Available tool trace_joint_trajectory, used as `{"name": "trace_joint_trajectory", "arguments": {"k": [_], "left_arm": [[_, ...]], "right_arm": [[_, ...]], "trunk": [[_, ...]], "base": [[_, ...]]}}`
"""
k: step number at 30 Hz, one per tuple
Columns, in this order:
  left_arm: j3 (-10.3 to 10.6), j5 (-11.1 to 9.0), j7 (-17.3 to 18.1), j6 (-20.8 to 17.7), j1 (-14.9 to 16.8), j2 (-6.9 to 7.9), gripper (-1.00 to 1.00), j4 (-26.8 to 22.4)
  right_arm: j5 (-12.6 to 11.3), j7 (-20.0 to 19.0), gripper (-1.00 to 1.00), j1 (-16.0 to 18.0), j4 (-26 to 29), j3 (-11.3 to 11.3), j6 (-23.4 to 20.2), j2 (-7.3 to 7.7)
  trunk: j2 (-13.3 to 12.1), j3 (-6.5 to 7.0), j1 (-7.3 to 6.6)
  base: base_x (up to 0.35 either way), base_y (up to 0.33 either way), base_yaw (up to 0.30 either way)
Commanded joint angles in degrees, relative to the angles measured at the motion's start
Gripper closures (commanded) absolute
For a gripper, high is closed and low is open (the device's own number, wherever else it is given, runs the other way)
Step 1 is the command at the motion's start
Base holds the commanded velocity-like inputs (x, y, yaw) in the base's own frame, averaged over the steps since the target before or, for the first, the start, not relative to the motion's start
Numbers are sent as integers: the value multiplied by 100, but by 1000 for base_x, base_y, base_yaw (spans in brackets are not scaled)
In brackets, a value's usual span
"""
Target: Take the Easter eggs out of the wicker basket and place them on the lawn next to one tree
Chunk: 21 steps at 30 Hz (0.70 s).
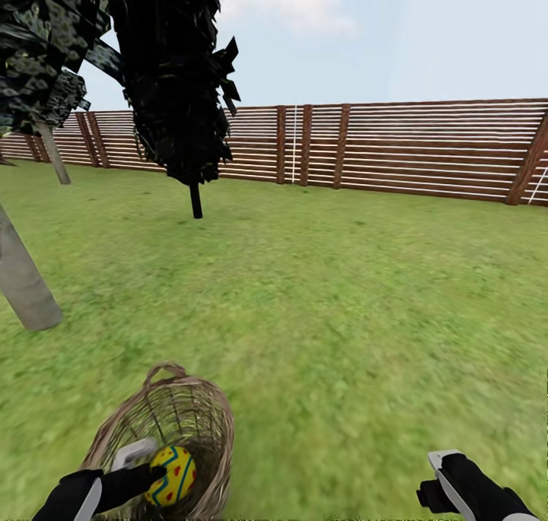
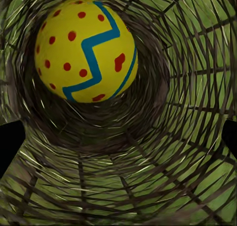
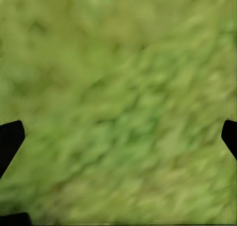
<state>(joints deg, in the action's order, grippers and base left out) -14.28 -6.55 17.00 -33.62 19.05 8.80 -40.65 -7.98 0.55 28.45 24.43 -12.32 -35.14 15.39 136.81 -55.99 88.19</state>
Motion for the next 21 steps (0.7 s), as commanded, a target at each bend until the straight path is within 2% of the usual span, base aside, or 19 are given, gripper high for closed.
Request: {"name": "trace_joint_trajectory", "arguments": {"k": [1, 5, 11, 21], "left_arm": [[-12, -57, -4, -49, 2, -5, -100, -5], [-9, -55, -4, -41, 2, -75, -100, -5], [-9, -55, -15, -41, 2, -80, -100, -5], [-13, -56, -13, -40, 1, -86, -100, -5]], "right_arm": [[-46, 7, -100, 2, 10, -42, -28, 8], [-46, 10, -100, 2, 9, -42, -28, -24], [-43, 9, -100, 2, 9, -44, -28, -35], [-37, 13, -100, 2, 9, -48, -28, -70]], "trunk": [[-39, 13, -25], [-199, 85, -113], [-440, 192, -245], [-841, 372, -464]], "base": [[-158, 108, 0], [-128, 89, 0], [-84, 6, 0], [-5, 0, 0]]}}
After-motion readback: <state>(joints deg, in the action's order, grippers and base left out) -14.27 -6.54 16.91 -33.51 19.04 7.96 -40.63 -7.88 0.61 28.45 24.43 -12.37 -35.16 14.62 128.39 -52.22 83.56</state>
